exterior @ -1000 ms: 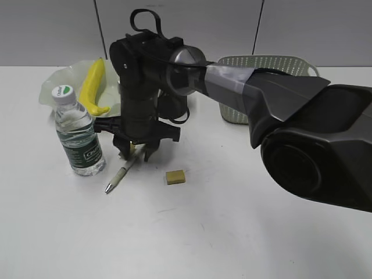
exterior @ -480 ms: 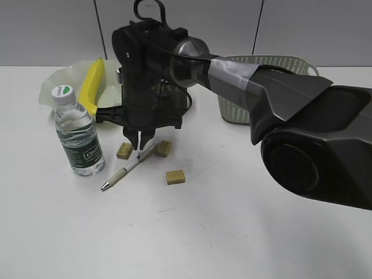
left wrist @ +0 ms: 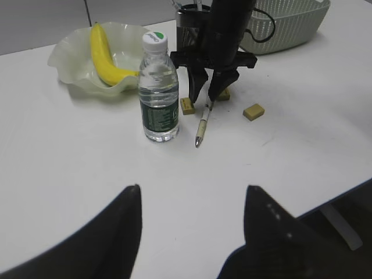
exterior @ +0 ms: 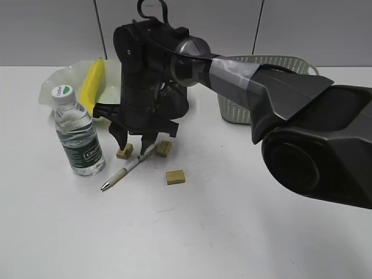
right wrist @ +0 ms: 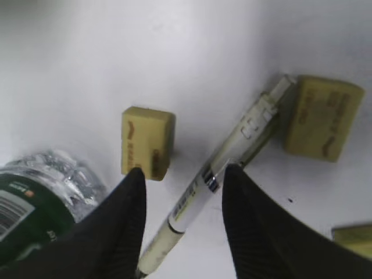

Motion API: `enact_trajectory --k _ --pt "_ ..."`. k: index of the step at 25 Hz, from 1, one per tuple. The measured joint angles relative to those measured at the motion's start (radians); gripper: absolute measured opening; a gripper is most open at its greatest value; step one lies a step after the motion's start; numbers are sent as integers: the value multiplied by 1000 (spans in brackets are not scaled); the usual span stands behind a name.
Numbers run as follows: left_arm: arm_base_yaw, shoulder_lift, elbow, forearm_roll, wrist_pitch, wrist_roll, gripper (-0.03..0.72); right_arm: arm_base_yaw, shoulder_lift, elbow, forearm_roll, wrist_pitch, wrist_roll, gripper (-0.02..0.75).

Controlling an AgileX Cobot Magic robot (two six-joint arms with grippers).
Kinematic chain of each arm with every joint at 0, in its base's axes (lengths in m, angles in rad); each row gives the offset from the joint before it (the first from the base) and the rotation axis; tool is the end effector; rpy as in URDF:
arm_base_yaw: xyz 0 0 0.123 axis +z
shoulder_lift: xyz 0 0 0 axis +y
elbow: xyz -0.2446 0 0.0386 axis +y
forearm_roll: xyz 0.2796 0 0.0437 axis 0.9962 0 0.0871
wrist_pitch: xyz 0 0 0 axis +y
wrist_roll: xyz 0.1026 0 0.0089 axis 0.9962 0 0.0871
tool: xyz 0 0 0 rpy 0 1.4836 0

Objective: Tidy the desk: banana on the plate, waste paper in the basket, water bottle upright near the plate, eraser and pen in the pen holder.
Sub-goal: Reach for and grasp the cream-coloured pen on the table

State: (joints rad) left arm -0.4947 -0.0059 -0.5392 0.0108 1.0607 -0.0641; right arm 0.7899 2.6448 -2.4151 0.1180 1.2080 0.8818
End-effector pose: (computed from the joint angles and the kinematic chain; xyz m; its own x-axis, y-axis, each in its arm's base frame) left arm 0.0579 -0.0301 0.2997 -0.3924 0.1449 -0.9083 0.4449 0.8942 -0.0496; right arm 0.3708 0.3902 0.0847 -0.9908 0.1269 -0.0474 0.1120 0.9641 0.2409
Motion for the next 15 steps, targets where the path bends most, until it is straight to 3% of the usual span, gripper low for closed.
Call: enact_trajectory --k 15 --pt "0 0 0 0 0 0 418 -26 -3 0 55 0 126 353"
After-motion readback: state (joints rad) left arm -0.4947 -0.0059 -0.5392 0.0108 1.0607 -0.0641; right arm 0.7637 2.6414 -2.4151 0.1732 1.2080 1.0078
